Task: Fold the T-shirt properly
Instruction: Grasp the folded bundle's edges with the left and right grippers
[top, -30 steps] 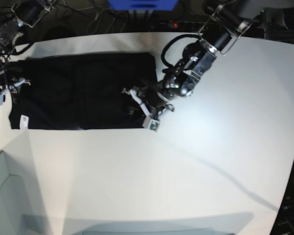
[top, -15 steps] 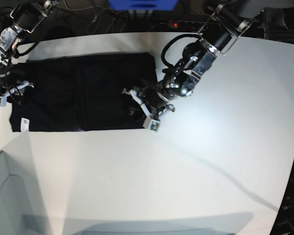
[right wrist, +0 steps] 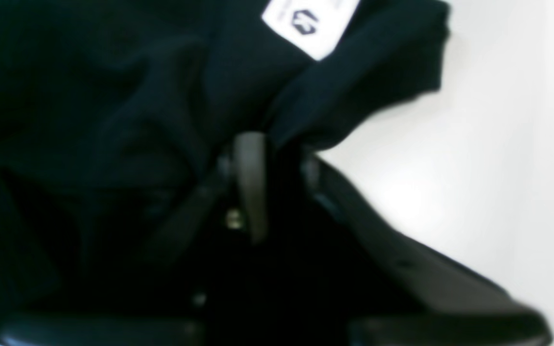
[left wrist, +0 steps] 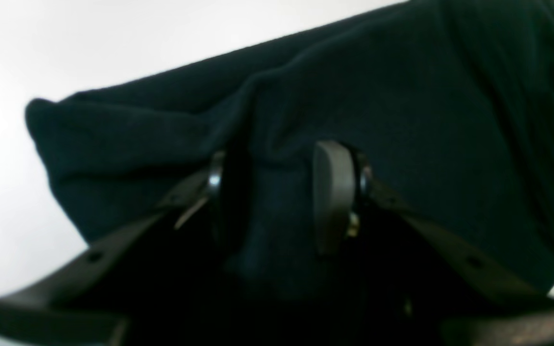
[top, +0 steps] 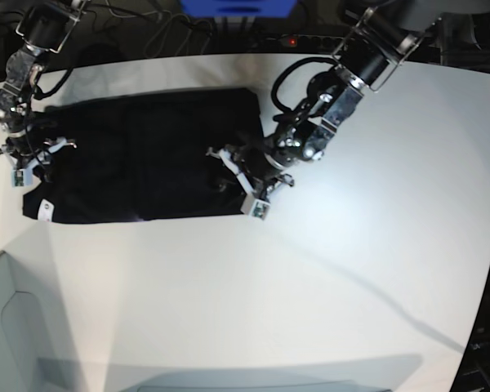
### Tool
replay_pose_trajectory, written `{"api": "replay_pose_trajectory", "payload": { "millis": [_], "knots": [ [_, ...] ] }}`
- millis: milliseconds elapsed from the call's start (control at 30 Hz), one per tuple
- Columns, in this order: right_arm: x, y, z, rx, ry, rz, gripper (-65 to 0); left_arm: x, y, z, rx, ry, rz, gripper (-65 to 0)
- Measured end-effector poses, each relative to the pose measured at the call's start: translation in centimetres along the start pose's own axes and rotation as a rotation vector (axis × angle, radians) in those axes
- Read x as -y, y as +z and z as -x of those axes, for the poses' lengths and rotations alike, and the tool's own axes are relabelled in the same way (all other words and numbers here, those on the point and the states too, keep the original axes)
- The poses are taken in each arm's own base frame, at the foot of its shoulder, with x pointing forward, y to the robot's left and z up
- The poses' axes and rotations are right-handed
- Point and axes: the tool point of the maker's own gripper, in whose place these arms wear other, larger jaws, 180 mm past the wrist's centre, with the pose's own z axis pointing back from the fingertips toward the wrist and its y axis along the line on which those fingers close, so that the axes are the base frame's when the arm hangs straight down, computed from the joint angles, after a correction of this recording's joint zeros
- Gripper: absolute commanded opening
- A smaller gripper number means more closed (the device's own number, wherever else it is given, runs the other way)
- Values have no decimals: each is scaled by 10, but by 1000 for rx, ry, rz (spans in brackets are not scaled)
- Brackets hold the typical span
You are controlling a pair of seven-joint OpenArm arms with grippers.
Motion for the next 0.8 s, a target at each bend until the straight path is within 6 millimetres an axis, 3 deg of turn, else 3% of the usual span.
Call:
{"api": "replay_pose_trajectory", "payload": {
  "millis": [167, 367, 467, 567, 700, 800],
  "knots": [
    [3, 2, -3, -16, 24, 12, -650, -3, 1, -1, 4, 1, -4, -407],
    [17, 26, -3, -53, 46, 113, -650, 3, 9, -7, 2, -13, -7, -407],
    [15, 34, -20, -1, 51, 138, -650, 3, 16, -8, -3, -27, -4, -407],
    [8, 48, -39, 63, 87, 151, -650, 5, 26, -20, 29, -51, -4, -407],
    [-7, 59, -48, 83, 112, 157, -650, 15, 41, -35, 82, -79, 29, -407],
    [-22, 64, -64, 133, 138, 141, -650, 7, 54, -40, 113, -56, 13, -407]
  ]
}}
